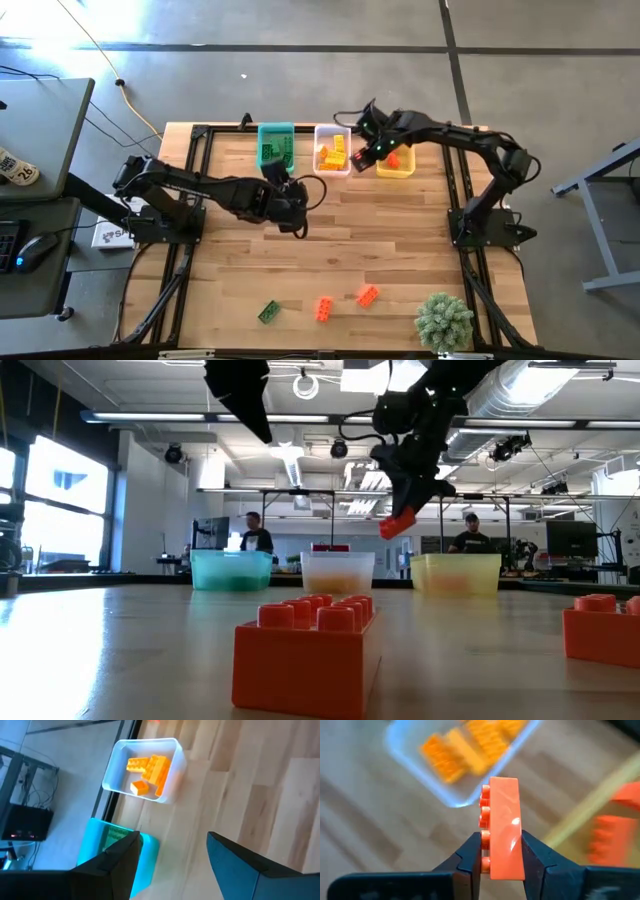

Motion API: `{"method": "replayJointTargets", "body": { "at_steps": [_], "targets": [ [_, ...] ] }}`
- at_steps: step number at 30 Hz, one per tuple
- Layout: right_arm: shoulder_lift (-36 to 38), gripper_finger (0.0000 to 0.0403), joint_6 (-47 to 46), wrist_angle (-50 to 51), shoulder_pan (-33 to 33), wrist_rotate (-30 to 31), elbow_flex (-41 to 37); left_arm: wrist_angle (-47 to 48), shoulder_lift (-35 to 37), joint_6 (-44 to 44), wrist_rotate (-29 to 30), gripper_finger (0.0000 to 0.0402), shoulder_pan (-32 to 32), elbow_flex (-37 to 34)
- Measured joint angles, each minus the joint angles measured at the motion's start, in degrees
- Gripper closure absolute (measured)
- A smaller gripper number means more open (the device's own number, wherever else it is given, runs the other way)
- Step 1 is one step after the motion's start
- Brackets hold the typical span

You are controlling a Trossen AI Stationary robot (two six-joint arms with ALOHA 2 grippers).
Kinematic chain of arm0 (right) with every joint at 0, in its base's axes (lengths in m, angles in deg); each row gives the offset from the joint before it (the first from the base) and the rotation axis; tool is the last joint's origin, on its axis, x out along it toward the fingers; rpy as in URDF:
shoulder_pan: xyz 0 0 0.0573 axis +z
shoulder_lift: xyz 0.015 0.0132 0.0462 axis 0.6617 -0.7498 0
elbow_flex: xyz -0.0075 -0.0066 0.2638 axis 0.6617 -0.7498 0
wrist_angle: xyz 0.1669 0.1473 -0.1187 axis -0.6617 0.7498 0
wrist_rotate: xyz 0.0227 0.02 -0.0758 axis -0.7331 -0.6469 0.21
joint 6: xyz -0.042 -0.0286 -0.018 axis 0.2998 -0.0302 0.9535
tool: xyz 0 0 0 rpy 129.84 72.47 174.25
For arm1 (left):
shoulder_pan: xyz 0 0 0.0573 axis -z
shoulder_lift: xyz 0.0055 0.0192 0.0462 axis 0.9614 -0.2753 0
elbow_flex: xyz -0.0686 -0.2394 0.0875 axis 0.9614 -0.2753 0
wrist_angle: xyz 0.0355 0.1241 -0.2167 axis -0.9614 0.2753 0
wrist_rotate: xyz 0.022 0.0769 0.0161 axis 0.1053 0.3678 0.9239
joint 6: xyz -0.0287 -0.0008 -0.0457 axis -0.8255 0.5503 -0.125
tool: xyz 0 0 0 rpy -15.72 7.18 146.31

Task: Sort & place blocks by color
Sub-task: Put the orange game piece into the yellow bin

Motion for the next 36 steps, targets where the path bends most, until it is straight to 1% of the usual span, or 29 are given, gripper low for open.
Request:
{"method": "replayJointTargets", "body": {
  "at_steps": [5, 11, 18, 23, 29, 32, 36],
  "targets": [
    [0.21, 0.0322, 3.44, 2.32, -5.26, 2.95, 0.02, -0.23, 0.00, -0.94, -0.02, 0.0186, -2.64, 0.00],
    [0.21, 0.0324, 6.28, 6.36, -10.08, 9.88, 0.02, -0.33, -0.02, -3.94, -0.04, 0.0186, -5.72, 0.00],
    [0.18, 0.0324, 10.71, 8.10, -11.91, 16.83, 0.02, -0.42, -0.02, -5.42, -0.70, 0.0186, -8.67, -0.02],
    [-0.03, 0.0324, 13.17, 7.08, -11.77, 17.09, -1.72, -0.48, -0.02, -5.49, -3.34, 0.0186, -10.76, -0.04],
    [-0.06, 0.0321, 13.88, 5.82, -11.75, 16.35, -6.57, -0.50, -0.04, -5.46, -3.56, 0.0186, -12.36, -0.04],
    [-0.08, 0.0302, 14.00, 5.71, -11.68, 15.37, -8.02, -0.50, -0.04, -5.33, -3.56, 0.0186, -12.95, -0.04],
    [-0.10, 0.0261, 14.00, 5.50, -11.37, 15.60, -8.44, -0.50, -0.05, -3.63, -4.38, 0.0186, -13.47, -0.04]
  ]
}}
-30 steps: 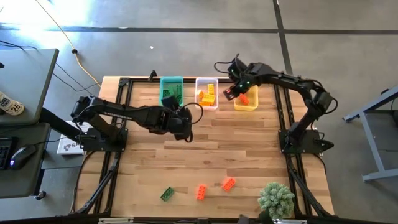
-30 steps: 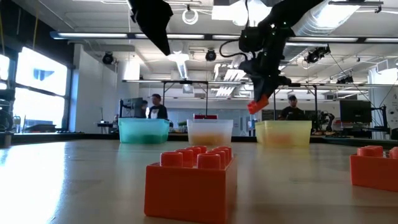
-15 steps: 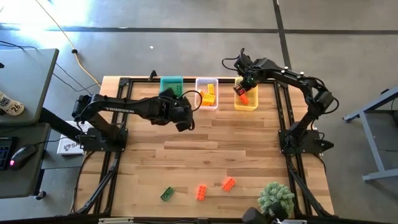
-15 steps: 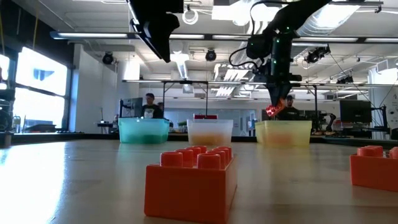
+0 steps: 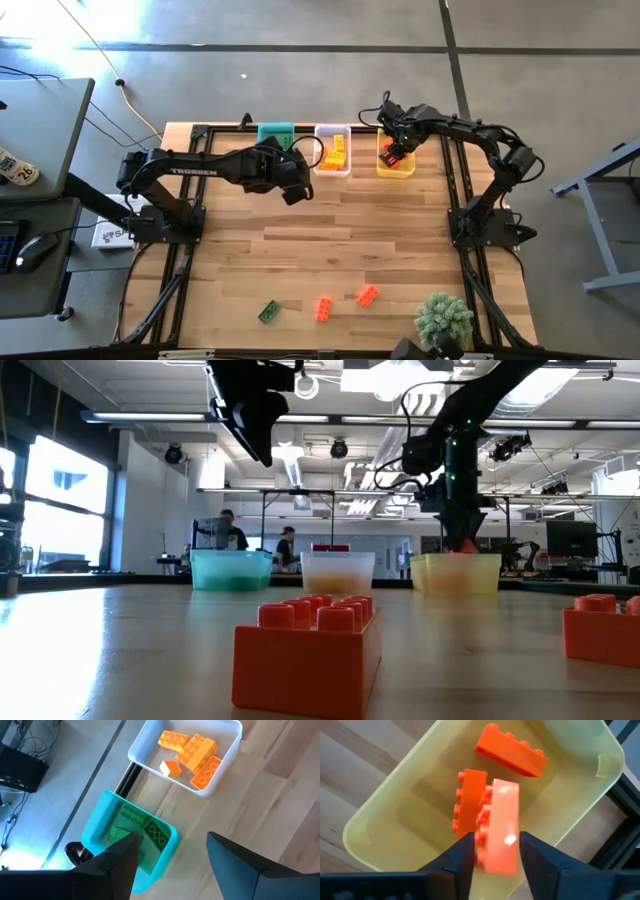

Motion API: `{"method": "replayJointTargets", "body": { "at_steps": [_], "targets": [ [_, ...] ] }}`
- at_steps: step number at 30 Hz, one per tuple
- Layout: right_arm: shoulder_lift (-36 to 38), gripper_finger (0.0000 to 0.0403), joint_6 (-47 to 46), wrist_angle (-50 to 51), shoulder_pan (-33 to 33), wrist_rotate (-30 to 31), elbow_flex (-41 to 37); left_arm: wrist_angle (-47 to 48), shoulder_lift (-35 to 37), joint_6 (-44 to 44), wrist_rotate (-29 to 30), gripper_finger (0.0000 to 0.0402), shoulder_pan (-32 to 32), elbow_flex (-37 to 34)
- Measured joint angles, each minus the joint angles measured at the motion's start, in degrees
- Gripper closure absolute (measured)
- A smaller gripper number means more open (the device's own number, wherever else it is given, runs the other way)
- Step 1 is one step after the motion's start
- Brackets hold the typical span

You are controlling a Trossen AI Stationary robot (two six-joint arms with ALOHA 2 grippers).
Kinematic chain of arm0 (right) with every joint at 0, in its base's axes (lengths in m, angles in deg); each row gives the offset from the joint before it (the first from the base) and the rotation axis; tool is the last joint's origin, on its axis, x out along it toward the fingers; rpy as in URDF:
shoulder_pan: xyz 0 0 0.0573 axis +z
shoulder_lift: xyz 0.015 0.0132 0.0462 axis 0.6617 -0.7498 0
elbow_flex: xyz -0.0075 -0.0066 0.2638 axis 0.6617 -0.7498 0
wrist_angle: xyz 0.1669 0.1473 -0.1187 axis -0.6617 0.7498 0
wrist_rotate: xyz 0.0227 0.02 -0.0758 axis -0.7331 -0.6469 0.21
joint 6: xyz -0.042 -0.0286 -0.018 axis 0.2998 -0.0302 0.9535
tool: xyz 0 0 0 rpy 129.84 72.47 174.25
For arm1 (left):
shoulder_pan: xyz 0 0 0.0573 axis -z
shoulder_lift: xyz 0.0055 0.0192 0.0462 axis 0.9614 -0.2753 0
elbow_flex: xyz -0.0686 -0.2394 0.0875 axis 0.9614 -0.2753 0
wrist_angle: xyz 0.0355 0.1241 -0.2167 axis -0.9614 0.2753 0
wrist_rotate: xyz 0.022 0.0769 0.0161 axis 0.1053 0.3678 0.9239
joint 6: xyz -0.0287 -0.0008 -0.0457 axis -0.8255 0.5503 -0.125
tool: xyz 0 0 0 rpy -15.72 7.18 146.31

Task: Sort & place blocks by color
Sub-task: Put the orange game piece into the yellow bin

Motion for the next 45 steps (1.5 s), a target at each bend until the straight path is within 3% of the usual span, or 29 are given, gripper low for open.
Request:
{"method": "replayJointTargets", "body": {
  "at_steps": [6, 15, 25, 30, 36, 45],
  "targets": [
    [0.00, 0.0210, -0.97, 1.32, 1.32, -1.09, 1.58, 0.13, -0.02, 0.32, -0.11, 0.0186, -0.10, 0.00],
    [2.15, 0.0202, -6.92, 4.88, 7.50, -9.36, 6.23, 3.08, -0.02, 0.46, -3.74, 0.0186, 0.96, 0.00],
    [4.20, 0.0202, -9.12, 4.21, 22.55, -10.67, 6.23, 9.50, -0.02, -1.86, -4.34, 0.0186, 5.22, 0.00],
    [4.20, 0.0202, -10.71, 4.22, 30.15, -11.71, 6.23, 9.53, -0.02, -2.09, -5.04, 0.0186, 7.40, -0.02],
    [4.20, 0.0201, -11.32, 4.10, 38.91, -17.40, 6.23, 9.50, -0.02, -5.13, -8.86, 0.0186, 9.07, 0.00],
    [4.20, 0.0201, -13.77, 4.09, 50.61, -18.52, 6.23, 9.49, -0.02, -6.34, -9.30, 0.0186, 12.19, 0.00]
  ]
}}
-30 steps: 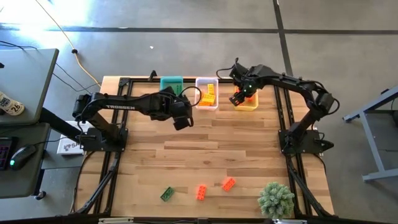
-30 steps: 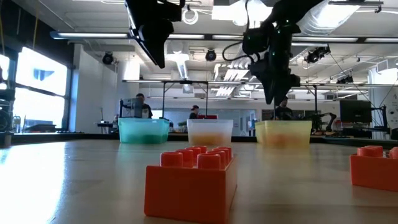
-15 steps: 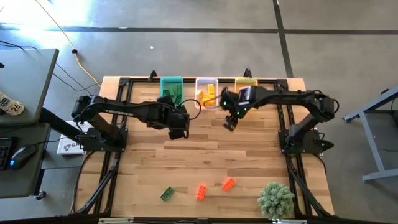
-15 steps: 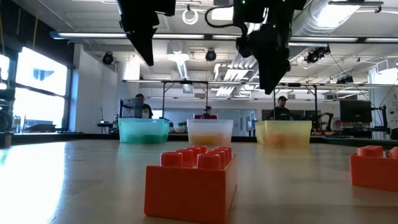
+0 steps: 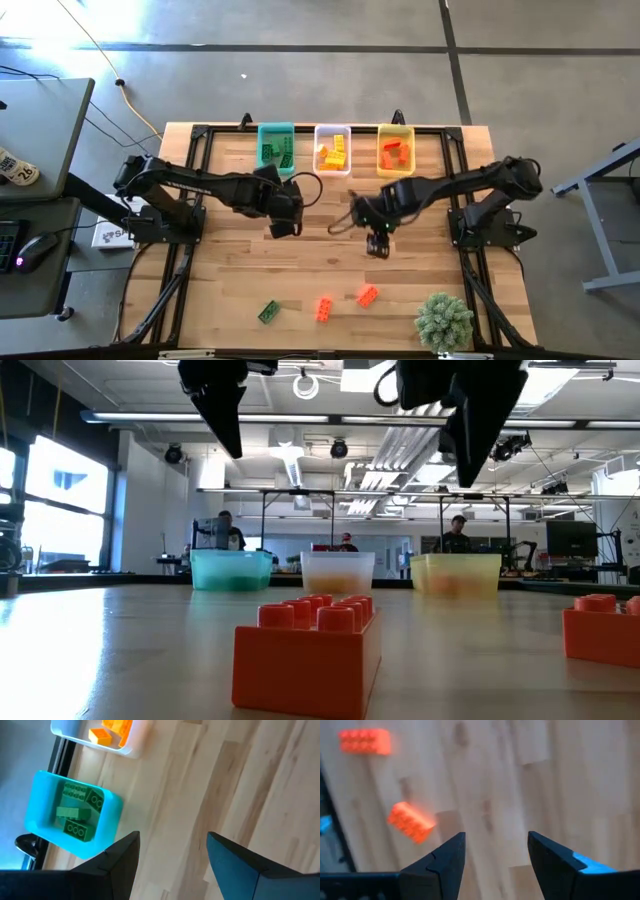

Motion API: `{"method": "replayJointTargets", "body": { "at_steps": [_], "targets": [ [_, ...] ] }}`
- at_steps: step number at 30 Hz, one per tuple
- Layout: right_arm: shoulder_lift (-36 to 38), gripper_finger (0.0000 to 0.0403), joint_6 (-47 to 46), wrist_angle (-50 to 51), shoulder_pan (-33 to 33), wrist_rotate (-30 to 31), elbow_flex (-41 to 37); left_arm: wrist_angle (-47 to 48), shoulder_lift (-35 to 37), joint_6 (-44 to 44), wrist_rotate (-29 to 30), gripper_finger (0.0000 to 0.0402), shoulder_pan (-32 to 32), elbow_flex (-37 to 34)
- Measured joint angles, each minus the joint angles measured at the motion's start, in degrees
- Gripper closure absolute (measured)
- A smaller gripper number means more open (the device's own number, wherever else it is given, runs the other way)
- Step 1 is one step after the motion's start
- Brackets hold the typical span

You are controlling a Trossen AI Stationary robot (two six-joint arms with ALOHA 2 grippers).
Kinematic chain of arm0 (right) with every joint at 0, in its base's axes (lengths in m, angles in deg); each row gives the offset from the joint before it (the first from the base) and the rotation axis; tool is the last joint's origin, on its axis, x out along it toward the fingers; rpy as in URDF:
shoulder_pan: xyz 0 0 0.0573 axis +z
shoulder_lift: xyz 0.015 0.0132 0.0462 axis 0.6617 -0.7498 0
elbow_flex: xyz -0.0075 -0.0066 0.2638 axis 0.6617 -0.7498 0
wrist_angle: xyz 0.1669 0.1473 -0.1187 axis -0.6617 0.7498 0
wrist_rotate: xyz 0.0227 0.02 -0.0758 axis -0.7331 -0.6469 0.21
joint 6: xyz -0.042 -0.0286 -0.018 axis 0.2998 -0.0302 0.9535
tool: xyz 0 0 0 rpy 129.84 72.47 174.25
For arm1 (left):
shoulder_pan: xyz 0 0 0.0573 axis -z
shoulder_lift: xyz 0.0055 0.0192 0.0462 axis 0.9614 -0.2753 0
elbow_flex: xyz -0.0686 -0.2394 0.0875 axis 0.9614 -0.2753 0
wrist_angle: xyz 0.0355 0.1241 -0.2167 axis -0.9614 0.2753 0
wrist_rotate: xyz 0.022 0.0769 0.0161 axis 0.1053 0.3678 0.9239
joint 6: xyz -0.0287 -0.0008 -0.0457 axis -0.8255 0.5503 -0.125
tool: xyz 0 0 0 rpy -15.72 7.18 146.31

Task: Sort & place blocks by color
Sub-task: Put the orange game piece into the yellow bin

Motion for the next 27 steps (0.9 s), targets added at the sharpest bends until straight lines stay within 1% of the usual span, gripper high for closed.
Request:
{"method": "replayJointTargets", "body": {
  "at_steps": [3, 5, 8, 11, 13, 16, 21, 23, 27],
  "targets": [
    [0.00, 0.0201, -0.32, -0.62, 3.48, -2.11, 0.00, 0.00, 0.00, 0.00, 0.00, 0.0186, 0.96, -0.02],
    [0.00, 0.0201, 0.68, -1.79, 5.86, -1.88, 0.00, 0.00, 0.00, 0.00, 0.01, 0.0186, 1.45, -0.01],
    [0.00, 0.0201, 3.62, -4.55, 9.46, 1.54, 0.00, 0.00, 0.00, -0.17, 0.00, 0.0186, 2.03, -0.02],
    [0.00, 0.0201, 6.01, -7.43, 12.28, 3.58, 0.00, -0.02, 0.00, -1.99, -0.41, 0.0186, 2.47, -0.02],
    [0.00, 0.0201, 6.07, -8.54, 13.69, 4.53, 0.00, -0.04, 0.00, -4.58, -2.44, 0.0186, 2.46, 0.00],
    [0.00, 0.0201, 6.97, -9.51, 15.84, 5.23, -0.07, -0.02, 0.00, -9.03, -7.52, 0.0186, 2.44, -0.02],
    [0.04, 0.0201, 12.79, -12.12, 19.47, 5.03, -2.04, -0.02, 0.00, -17.92, -16.14, 0.0186, 2.46, 0.00],
    [0.04, 0.0201, 16.03, -13.39, 20.76, 5.07, -2.94, -0.02, 0.00, -20.39, -17.98, 0.0186, 2.50, -0.01],
    [0.04, 0.0201, 21.39, -17.34, 22.45, 6.59, -5.07, -0.02, 0.00, -22.10, -18.29, 0.0186, 3.08, 0.00]
  ]
}}
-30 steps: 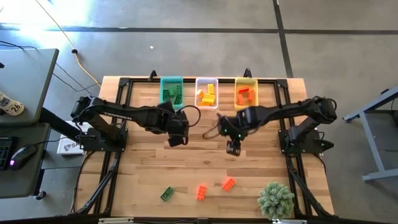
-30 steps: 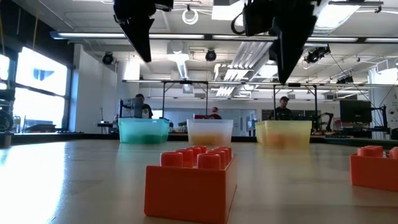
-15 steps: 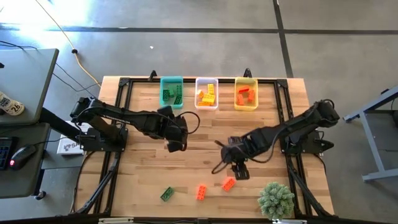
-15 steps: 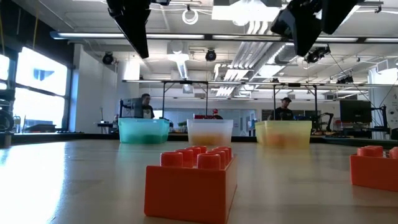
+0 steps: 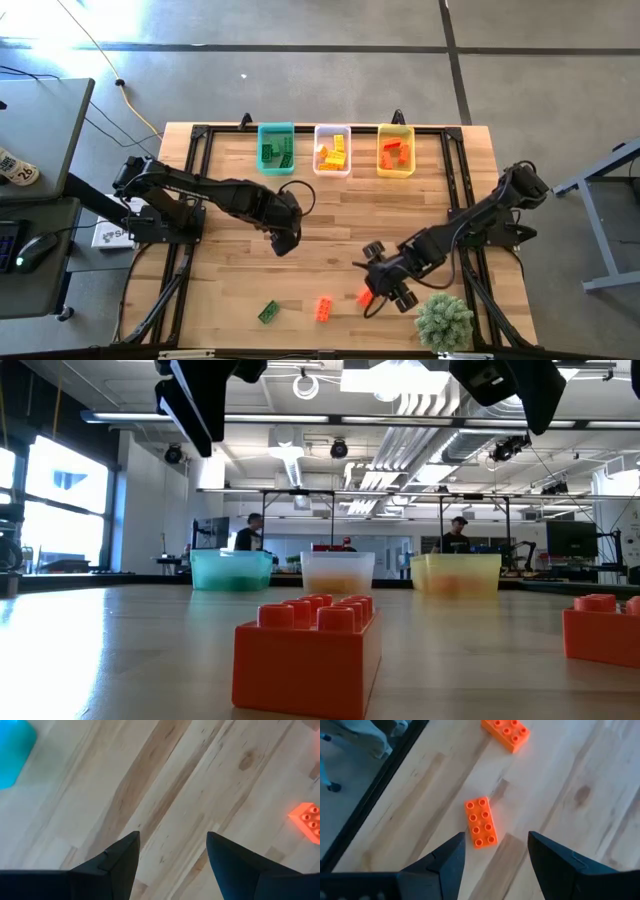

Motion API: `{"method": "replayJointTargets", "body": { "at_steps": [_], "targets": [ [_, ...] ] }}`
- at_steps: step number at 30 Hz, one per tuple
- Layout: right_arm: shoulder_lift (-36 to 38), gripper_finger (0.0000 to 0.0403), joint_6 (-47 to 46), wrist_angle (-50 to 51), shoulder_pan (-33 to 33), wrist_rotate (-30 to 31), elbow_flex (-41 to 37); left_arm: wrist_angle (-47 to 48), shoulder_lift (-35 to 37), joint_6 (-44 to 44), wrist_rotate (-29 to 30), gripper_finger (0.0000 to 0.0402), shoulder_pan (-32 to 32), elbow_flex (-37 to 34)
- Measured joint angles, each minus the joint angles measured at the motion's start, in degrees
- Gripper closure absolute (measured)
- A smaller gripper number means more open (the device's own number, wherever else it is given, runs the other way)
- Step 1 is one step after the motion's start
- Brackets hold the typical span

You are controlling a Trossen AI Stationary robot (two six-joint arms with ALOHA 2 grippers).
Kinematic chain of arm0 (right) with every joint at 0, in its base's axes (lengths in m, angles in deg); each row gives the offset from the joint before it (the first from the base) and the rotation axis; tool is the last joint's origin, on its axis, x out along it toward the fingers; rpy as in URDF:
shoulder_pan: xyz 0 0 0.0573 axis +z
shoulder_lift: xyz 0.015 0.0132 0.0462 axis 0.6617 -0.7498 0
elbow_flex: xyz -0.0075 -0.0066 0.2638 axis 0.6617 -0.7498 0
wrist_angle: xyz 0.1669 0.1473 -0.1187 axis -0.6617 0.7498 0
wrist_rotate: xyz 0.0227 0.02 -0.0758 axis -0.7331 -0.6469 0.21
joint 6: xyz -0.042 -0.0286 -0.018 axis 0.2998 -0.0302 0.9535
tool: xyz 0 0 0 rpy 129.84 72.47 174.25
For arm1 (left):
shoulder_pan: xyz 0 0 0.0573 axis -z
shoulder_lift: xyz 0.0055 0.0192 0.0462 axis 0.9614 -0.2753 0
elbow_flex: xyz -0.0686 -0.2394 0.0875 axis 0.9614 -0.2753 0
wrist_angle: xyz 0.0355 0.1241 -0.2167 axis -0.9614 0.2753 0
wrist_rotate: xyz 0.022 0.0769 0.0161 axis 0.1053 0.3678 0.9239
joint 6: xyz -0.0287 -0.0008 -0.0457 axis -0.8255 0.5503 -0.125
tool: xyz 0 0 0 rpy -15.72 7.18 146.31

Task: Sort & place blocks by color
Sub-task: Put the orange game piece into the yellow bin

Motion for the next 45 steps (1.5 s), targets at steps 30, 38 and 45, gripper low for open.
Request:
{"method": "replayJointTargets", "body": {
  "at_steps": [30, 38, 45],
  "targets": [
    [-0.04, 0.0201, 9.50, -35.22, 0.05, -3.67, -24.66, -0.07, 0.00, -20.23, -2.16, 0.0186, 9.04, -0.02],
    [-0.25, 0.0201, 9.56, -40.22, 0.04, -4.60, -27.34, -0.17, 0.00, -23.03, -2.05, 0.0186, 9.53, -0.02],
    [-4.74, 0.0201, 10.25, -45.84, 0.04, -4.72, -27.34, -0.36, 0.02, -23.24, -1.88, 0.0186, 9.50, -0.02]
  ]
}}
